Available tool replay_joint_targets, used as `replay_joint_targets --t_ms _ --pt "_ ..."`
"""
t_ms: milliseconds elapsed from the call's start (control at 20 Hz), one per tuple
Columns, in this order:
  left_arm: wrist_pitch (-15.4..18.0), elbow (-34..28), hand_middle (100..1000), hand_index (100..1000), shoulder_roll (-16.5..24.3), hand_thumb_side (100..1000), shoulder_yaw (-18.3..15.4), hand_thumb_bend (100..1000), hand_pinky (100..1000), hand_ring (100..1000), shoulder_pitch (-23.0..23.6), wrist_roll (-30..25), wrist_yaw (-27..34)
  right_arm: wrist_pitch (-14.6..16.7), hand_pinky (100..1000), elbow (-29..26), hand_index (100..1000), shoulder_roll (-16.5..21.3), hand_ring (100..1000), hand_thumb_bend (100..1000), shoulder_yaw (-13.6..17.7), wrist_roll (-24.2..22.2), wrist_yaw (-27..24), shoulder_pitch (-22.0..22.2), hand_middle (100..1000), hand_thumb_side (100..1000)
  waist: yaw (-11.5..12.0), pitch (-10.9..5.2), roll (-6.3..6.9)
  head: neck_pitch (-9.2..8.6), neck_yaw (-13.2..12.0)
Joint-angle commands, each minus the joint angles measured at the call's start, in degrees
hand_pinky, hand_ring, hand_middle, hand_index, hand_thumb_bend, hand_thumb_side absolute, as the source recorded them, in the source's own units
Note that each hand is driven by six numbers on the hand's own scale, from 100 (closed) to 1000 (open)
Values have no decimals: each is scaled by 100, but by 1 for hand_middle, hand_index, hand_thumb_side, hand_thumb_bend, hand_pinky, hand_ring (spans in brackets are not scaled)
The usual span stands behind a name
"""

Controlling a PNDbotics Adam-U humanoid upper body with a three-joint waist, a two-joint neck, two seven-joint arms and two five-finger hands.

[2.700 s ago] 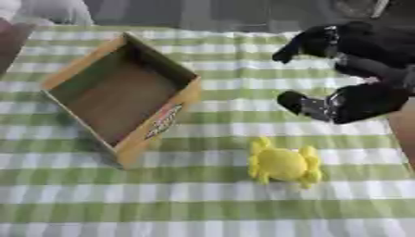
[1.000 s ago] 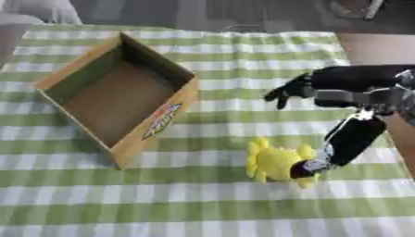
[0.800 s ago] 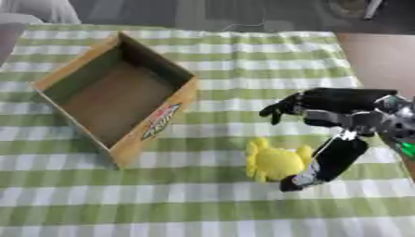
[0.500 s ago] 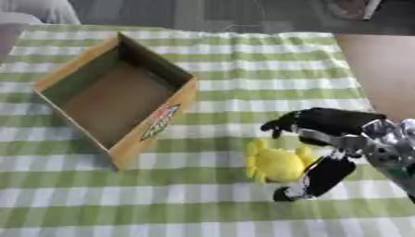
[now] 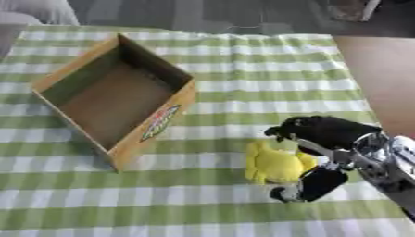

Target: Pick up objects on the table and place them in the box.

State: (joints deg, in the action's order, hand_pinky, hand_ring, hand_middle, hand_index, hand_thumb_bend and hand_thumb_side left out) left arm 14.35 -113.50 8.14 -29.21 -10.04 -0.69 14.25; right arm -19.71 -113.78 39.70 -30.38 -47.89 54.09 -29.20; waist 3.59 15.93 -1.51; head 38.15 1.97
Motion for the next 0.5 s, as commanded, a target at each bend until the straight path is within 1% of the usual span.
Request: replay_joint_targets --t_ms 50,200,350,500 --pt "-2 -109 599 717 161 898 -4 100 710 650 -41 -15 -14 -7 829 -81 978 105 984 464 86 -10 278 -58 799 585 4 -72 11 -47 15" --pt "-1 -109 599 717 154 898 -2 100 710 650 -37 -27 -13 87 825 -81 965 117 984 412 59 -45 459 -53 798 601 11 -66 15 -55 29" --pt "4 -109 599 716 144 898 -2 100 709 650 -28 -41 -14 193 828 -81 964 128 985 413 29 -134 541 -41 798 592 26 -60 19 -60 48" --pt "4 -109 599 716 136 898 0 100 709 651 -25 -52 -13 252 830 -81 961 138 986 419 2 -289 420 -63 797 579 39 -54 20 -54 62"
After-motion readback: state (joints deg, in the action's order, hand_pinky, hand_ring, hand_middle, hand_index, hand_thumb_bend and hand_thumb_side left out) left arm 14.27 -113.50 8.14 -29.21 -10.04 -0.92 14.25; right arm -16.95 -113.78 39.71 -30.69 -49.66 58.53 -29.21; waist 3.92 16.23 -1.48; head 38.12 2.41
